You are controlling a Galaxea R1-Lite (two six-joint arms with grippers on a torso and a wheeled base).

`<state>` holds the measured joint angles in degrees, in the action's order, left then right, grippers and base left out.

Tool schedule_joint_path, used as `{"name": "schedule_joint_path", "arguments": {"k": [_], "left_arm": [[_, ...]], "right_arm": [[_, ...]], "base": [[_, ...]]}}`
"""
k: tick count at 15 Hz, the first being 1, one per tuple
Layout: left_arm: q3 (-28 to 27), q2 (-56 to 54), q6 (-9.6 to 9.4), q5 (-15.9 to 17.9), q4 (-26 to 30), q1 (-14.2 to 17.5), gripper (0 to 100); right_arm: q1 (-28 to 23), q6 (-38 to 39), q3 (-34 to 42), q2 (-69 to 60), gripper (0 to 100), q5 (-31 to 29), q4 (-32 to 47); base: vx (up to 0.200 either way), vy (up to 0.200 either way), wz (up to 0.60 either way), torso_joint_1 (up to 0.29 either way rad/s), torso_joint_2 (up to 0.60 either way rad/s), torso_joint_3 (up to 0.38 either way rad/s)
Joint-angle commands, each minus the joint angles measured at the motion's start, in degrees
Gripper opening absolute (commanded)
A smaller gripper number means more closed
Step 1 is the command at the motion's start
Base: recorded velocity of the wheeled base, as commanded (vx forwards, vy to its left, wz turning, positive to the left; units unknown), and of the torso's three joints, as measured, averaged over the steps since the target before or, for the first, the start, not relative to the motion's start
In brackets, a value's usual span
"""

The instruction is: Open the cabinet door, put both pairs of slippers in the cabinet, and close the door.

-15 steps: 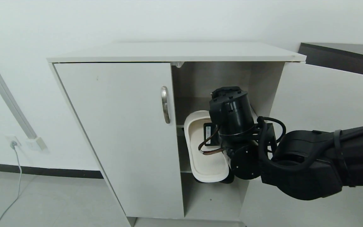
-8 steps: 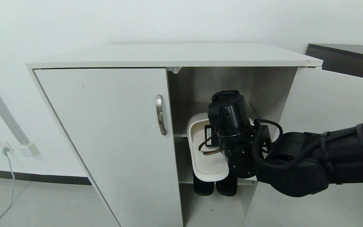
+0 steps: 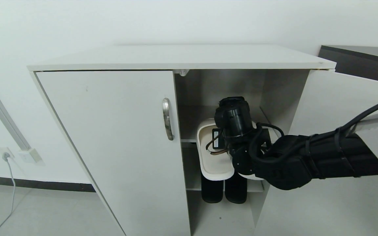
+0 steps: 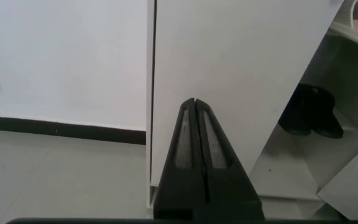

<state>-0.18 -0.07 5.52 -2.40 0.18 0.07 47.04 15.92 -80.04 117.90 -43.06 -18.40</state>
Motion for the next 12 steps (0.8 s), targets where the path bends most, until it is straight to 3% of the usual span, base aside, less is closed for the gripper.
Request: {"name": "schedule_joint_path", "arguments": {"k": [1, 12], "left_arm": [[0.1, 0.1, 0.01, 0.0, 0.0, 0.0, 0], [0.0, 0.1, 0.01, -0.1, 0.0, 0.0, 0]], "right_arm": [[-1.2, -0.4, -4.4, 3.6, 0, 0.3, 0.5], [-5.6, -1.6, -23.4, 10.2, 0, 0.8, 10.5]], "base": [[0.0, 0.0, 0.0, 0.0, 0.0, 0.0], [0.0, 0.0, 0.0, 0.0, 0.0, 0.0]]}}
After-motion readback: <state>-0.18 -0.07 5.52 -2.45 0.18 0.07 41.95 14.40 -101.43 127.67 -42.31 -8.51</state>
